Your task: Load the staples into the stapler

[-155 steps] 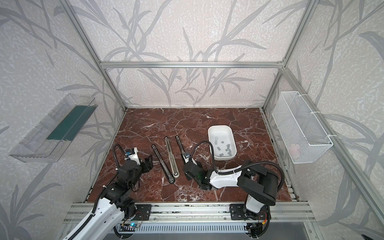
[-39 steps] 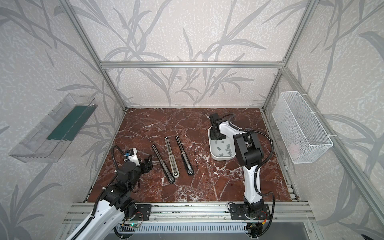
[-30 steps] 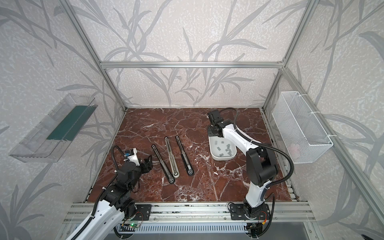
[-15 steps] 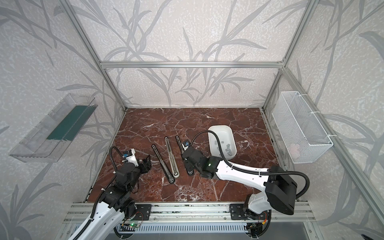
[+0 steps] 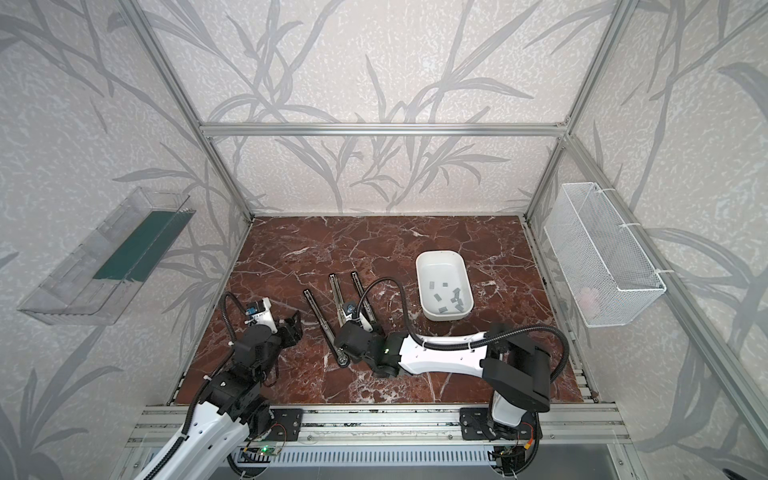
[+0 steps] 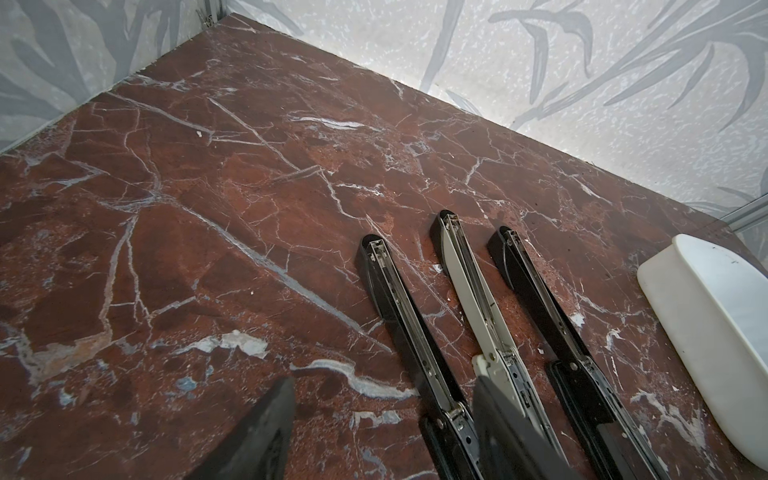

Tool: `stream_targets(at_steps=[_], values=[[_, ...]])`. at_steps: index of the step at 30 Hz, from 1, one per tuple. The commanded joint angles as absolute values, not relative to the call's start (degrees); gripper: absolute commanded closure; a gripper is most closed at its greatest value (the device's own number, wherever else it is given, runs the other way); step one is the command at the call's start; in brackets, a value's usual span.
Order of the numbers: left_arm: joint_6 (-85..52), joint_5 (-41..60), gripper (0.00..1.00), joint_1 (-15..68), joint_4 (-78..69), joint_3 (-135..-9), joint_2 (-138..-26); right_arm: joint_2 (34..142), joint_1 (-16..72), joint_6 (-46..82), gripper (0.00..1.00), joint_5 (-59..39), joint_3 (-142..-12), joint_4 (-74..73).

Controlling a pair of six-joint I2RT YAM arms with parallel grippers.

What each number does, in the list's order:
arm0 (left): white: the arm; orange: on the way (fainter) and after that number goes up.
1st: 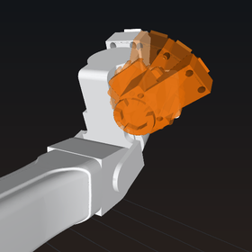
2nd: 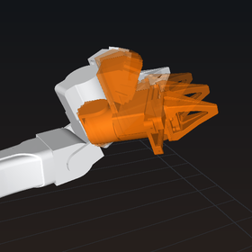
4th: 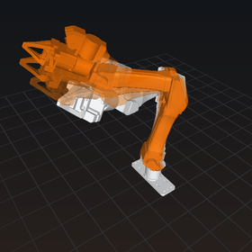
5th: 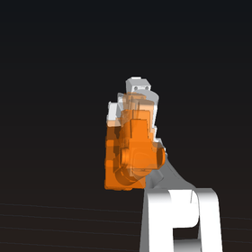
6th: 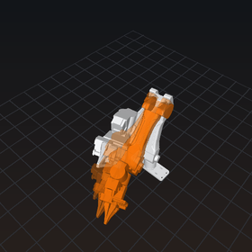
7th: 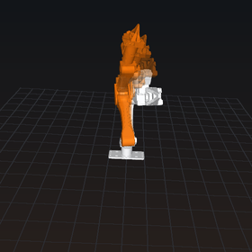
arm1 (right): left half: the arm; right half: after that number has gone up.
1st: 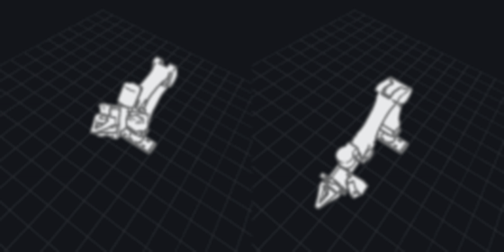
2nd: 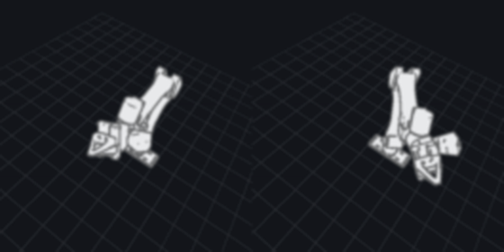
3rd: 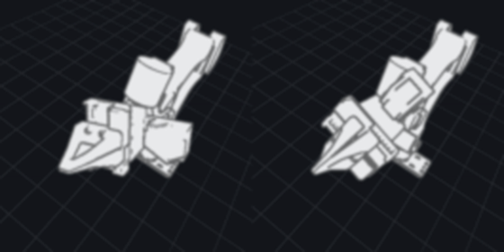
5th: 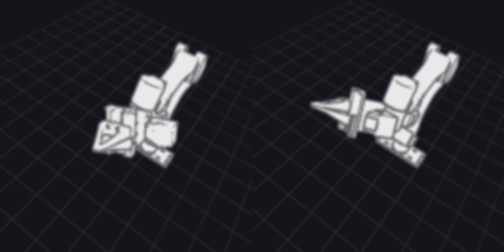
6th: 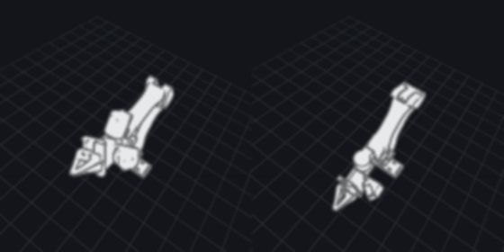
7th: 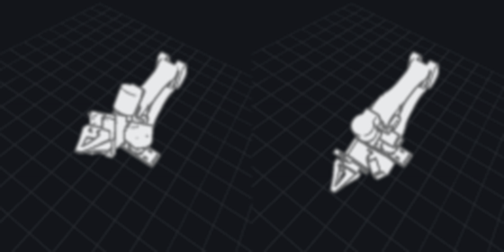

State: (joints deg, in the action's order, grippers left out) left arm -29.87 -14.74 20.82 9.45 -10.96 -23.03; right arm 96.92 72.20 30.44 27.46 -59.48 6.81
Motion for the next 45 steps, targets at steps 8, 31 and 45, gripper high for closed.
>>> stream_targets(at_steps=[8, 31, 45], values=[[-32.82, -16.14, 0.3, 20.44, 11.76, -11.61, -22.81, 108.01, 74.37, 35.23, 0.95, 30.5, -70.01, 11.78], [-32.64, -15.43, 0.31, 20.39, 11.08, -11.35, -22.85, 111.56, 71.84, 30.64, 0.95, 30.74, -71.06, 8.26], [-32.58, -15.12, 0.3, 20.41, 10.95, -11.34, -22.94, 108.96, 71.89, 29.71, 0.95, 31.31, -70.35, 9.23]])
